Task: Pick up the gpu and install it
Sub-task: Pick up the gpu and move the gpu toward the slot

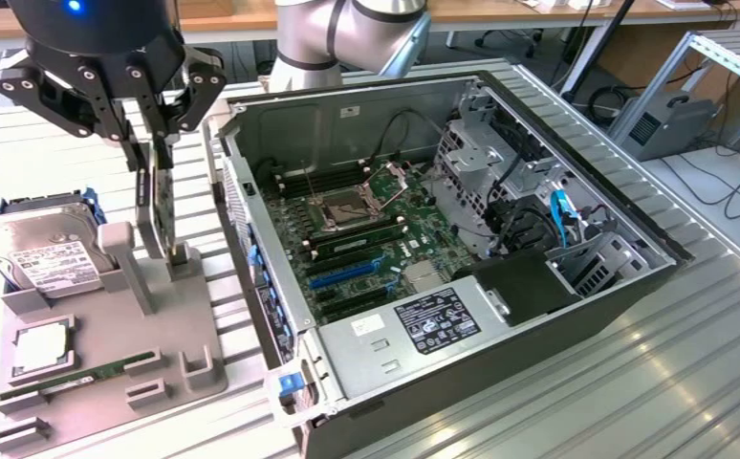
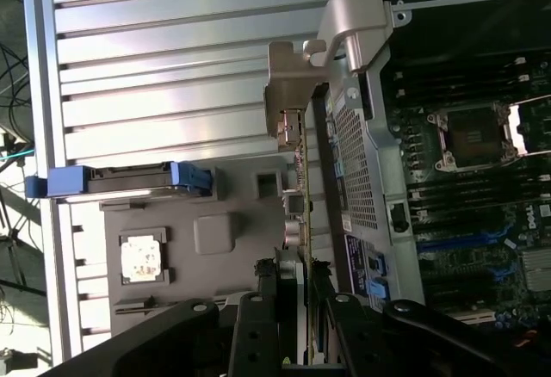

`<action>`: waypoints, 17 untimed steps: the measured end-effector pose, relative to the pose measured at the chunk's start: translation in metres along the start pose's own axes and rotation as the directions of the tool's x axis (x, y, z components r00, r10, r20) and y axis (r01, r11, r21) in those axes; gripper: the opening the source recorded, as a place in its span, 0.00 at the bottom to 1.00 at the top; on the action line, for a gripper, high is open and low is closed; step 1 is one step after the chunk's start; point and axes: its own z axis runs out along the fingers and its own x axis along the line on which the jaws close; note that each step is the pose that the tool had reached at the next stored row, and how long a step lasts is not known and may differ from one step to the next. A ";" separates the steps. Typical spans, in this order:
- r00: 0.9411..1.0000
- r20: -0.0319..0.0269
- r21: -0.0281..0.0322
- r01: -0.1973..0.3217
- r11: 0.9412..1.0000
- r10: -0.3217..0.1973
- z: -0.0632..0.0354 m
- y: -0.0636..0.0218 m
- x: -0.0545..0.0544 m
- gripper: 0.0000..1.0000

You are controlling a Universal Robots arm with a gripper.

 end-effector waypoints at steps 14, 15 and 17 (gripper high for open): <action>1.000 0.000 0.000 0.000 1.000 0.000 0.0005 0.0017 -0.014 0.27; 1.000 0.000 0.000 0.000 1.000 0.000 0.0005 0.0019 -0.015 0.27; 1.000 0.000 0.000 0.000 1.000 0.000 0.0005 0.0022 -0.017 0.27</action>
